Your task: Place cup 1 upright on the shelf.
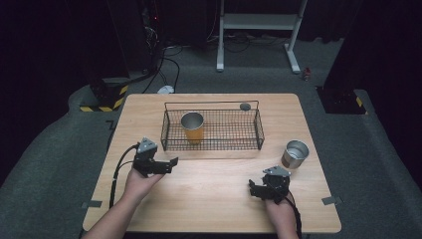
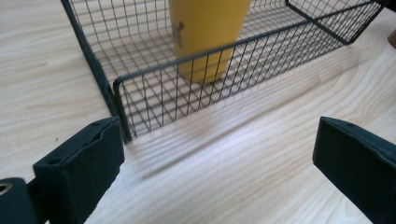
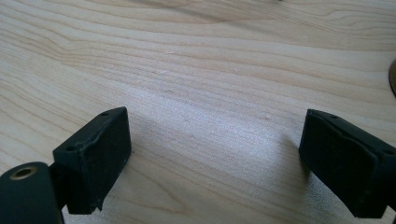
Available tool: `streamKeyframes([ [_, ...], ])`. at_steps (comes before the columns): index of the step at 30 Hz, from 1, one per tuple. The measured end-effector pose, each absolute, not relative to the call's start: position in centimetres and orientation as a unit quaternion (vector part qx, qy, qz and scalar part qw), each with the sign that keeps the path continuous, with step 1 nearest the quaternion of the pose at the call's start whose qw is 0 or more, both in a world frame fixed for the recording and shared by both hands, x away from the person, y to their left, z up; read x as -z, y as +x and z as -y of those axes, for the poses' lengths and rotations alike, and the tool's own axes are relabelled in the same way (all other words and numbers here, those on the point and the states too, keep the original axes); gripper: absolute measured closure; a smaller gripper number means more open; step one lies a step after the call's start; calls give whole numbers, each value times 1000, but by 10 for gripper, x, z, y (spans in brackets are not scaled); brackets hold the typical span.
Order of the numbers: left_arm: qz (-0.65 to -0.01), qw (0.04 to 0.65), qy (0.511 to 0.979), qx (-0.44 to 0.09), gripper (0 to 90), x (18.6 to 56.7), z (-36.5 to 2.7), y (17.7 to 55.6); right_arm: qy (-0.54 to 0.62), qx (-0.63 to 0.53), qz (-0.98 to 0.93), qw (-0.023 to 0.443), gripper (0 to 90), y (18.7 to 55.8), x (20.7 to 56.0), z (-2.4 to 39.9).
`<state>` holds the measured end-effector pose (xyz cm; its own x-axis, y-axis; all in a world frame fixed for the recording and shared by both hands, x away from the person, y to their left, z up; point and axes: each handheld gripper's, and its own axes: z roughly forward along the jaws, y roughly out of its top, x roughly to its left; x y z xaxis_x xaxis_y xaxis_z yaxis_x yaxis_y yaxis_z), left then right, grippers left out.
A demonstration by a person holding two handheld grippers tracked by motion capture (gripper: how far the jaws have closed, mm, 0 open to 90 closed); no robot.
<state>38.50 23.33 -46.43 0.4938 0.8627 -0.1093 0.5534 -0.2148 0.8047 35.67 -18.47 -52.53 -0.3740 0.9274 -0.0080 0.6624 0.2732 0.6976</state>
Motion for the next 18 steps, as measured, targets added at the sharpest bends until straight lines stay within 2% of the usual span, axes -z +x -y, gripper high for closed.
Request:
streamKeyframes([
  [4, -464, 411, 766, -168, 39, 470, -239, 380, 518, -310, -768, 215, 91, 357, 525, 184],
  [18, -470, 376, 782, -163, 40, 500, -259, 354, 516, -308, -769, 218, 95, 356, 525, 184],
])
